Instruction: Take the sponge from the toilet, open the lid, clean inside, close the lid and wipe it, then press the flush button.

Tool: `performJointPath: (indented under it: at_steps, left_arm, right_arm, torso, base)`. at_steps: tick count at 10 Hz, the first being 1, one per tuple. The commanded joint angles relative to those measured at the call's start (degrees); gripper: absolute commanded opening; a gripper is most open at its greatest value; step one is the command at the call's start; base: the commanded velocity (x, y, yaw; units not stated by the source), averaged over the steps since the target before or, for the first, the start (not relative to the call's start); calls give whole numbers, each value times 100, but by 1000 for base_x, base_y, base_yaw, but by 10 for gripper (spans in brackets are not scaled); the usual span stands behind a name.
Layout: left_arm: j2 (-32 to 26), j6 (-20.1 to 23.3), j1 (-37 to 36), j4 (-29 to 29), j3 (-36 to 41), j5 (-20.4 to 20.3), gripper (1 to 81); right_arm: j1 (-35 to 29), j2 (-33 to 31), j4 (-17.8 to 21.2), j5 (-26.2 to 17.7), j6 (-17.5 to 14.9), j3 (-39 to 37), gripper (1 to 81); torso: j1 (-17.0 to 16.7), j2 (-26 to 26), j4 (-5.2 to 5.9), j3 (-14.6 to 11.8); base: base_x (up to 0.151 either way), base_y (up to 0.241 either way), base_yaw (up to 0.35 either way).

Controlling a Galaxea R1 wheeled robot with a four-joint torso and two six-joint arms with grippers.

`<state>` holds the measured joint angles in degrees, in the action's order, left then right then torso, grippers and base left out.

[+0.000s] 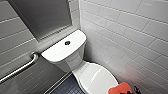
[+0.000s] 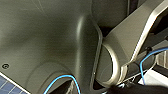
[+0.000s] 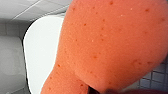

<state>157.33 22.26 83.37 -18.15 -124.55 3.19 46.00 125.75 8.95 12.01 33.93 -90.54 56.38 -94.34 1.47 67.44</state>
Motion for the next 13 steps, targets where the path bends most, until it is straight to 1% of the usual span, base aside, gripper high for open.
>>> performJointPath:
  at_steps: [1, 2, 3, 4, 5, 6, 7, 8, 9, 10, 11, 13]
  left_arm:
    - [-70, 24, 132, 31, 133, 577, 811]
    - [-79, 24, 132, 31, 133, 577, 811]
    - [-87, 24, 132, 40, 133, 568, 811]
    - [-79, 24, 132, 48, 133, 568, 811]
    - [-61, 24, 132, 75, 133, 568, 811]
    - [-26, 24, 114, 75, 133, 568, 811]
    - [9, 32, 88, 84, 133, 568, 811]
    - [27, 24, 79, 84, 133, 568, 811]
    - [36, 24, 70, 84, 133, 568, 811]
    - [36, 33, 61, 75, 133, 568, 811]
    - [44, 24, 70, 75, 133, 568, 811]
    - [71, 24, 61, 75, 133, 568, 811]
  right_arm:
    - [458, -1065, 10, 715, -9, 740, 10]
    - [747, -1330, 2, 838, -18, 899, 10]
    - [1047, -1523, -7, 873, -26, 1013, 10]
    - [1406, -1672, -208, 821, -18, 1171, 10]
    - [1715, -1778, -480, 768, -18, 1294, 10]
    - [1796, -2014, -937, 733, -18, 1390, 10]
    - [1709, -2243, -1305, 646, -18, 1618, 10]
    - [1280, -2419, -1623, 315, -18, 1917, 10]
    - [569, -2360, -1834, -852, -18, 2102, 10]
    - [8, -2151, -1897, -1743, -9, 2129, 10]
    - [-476, -1913, -1897, -2389, 0, 2120, 10]
    - [-1172, -1446, -1897, -3098, 26, 2007, 10]
  torso:
    - [0, 0, 0, 0]
    - [0, 0, 0, 0]
    - [0, 0, 0, 0]
    - [0, 0, 0, 0]
    - [0, 0, 0, 0]
    - [0, -2, 0, 0]
    - [0, -2, 0, 0]
    - [0, -2, 0, 0]
    - [0, -2, 0, 0]
    - [0, -2, 0, 0]
    - [0, -2, 0, 0]
    - [0, -2, 0, 0]
  base:
    - [0, 0, 0]
    - [0, 0, 0]
    - [0, 0, 0]
    - [0, 0, 0]
    - [0, 0, 0]
    - [0, 0, 0]
    - [0, 0, 0]
    - [0, 0, 0]
    - [0, 0, 0]
    - [0, 0, 0]
    - [0, 0, 0]
    - [0, 0, 0]
